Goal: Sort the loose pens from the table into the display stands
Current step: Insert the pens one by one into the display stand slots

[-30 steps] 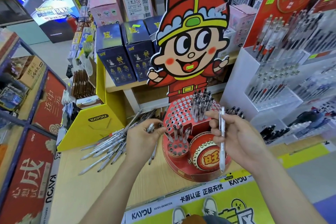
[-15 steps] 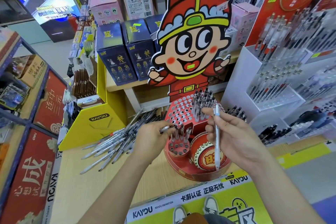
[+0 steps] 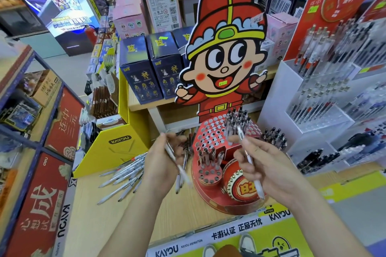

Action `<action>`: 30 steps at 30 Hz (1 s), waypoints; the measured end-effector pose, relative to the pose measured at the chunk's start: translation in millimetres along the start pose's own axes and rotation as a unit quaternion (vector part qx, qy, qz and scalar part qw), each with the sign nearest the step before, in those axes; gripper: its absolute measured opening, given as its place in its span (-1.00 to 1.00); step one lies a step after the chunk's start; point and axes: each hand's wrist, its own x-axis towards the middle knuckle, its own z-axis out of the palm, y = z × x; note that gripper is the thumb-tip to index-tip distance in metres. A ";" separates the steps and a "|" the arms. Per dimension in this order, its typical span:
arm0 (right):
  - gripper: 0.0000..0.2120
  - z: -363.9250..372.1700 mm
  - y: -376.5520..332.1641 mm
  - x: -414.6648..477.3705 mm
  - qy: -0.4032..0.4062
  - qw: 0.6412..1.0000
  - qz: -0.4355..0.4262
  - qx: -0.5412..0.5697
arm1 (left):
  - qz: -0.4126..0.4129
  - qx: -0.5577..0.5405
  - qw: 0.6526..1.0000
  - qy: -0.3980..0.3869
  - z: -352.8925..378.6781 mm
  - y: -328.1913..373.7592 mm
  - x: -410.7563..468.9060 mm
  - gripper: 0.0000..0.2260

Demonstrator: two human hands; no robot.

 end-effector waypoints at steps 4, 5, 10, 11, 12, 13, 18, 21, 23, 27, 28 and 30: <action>-0.72 13.2 4.1 0.3 -0.025 0.998 0.020 -0.045 | -0.075 -0.244 0.964 -0.080 16.3 23.1 -20.2 -0.68; -0.73 17.7 5.0 0.2 -0.029 0.998 0.024 -0.058 | -0.076 -0.249 0.961 -0.093 21.1 24.7 -23.9 -0.68; -0.83 33.8 11.3 -1.5 -0.062 0.983 0.049 -0.168 | -0.053 -0.244 0.961 -0.118 35.9 28.0 -34.5 -0.69; -0.80 35.5 12.6 -2.1 -0.076 0.979 0.053 -0.181 | -0.046 -0.240 0.962 -0.121 37.8 27.4 -35.2 -0.70; -0.76 36.7 13.6 -3.0 -0.092 0.976 0.056 -0.189 | -0.038 -0.231 0.964 -0.127 39.8 26.9 -36.1 -0.70; -0.73 37.5 14.5 -4.0 -0.104 0.974 0.055 -0.192 | -0.030 -0.216 0.967 -0.134 41.9 26.3 -36.9 -0.70; -0.86 27.8 14.5 -12.9 -0.058 0.985 0.021 -0.164 | 0.043 -0.047 0.991 -0.120 43.9 23.8 -36.4 -0.71; -0.94 11.6 11.5 -24.7 -0.012 0.988 0.000 -0.154 | 0.076 0.038 0.986 -0.147 47.3 26.3 -37.8 -0.84; -0.92 -1.2 9.2 -34.6 0.018 0.988 -0.011 -0.151 | 0.086 0.087 0.976 -0.178 57.5 27.1 -43.4 -0.87; -0.75 -30.4 1.2 -53.1 0.103 0.983 -0.046 -0.144 | 0.149 0.193 0.949 -0.200 91.1 25.0 -57.6 -0.87; -0.75 -38.0 -2.4 -57.7 0.118 0.981 -0.057 -0.144 | 0.163 0.213 0.941 -0.208 100.2 24.3 -60.4 -0.85; -0.83 -54.5 -10.5 -65.8 0.132 0.980 -0.082 -0.126 | 0.178 0.246 0.926 -0.224 118.1 22.3 -63.1 -0.83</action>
